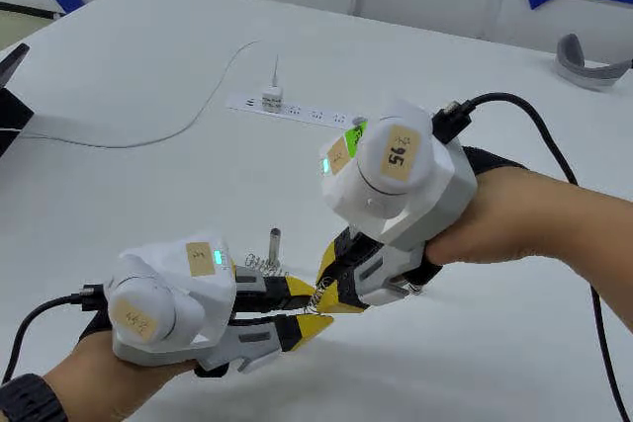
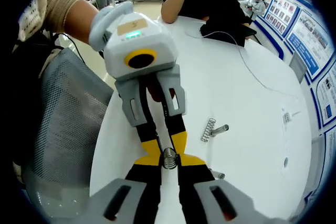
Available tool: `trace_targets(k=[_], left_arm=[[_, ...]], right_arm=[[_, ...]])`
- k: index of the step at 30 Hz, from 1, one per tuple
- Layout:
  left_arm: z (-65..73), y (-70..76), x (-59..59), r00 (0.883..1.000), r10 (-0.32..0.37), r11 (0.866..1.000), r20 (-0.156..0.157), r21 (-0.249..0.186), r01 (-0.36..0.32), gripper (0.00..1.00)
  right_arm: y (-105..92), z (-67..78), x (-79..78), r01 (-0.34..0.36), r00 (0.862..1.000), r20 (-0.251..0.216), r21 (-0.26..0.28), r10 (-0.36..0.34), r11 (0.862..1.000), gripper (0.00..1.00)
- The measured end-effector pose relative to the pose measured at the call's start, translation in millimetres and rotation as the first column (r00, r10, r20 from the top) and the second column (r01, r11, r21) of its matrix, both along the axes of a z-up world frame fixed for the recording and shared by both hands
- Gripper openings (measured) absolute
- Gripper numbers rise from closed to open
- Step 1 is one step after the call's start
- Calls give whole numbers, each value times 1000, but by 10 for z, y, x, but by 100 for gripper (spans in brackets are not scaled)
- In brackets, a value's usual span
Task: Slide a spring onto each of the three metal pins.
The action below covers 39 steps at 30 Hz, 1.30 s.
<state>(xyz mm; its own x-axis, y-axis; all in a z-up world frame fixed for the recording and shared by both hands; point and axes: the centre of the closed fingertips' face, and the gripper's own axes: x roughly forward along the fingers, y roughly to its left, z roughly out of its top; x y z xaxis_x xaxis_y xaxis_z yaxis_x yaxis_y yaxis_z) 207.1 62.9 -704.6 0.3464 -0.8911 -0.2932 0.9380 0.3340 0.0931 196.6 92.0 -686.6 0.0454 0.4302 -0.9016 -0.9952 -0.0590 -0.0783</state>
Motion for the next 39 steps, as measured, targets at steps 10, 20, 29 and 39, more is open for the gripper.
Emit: trace_targets(k=[10, 20, 29, 39], left_arm=[[2, 33, 24, 1000, 18, 1000, -8, -3, -18, 17], [-7, 111, 40, 999, 39, 999, -8, 10, -39, 26], [-20, 275, 68, 997, 75, 997, -15, 21, -74, 34], [-12, 448, 148, 991, 131, 991, -29, 13, -131, 43]], right_arm=[[-2, 22, 43, 7, 1000, 9, -1, -7, 1000, 12], [-61, 44, 85, 19, 1000, 15, -10, -19, 1000, 12], [-138, 73, 143, 41, 999, 20, -13, -41, 999, 12], [-198, 101, 218, 61, 998, 28, -16, -60, 998, 12]])
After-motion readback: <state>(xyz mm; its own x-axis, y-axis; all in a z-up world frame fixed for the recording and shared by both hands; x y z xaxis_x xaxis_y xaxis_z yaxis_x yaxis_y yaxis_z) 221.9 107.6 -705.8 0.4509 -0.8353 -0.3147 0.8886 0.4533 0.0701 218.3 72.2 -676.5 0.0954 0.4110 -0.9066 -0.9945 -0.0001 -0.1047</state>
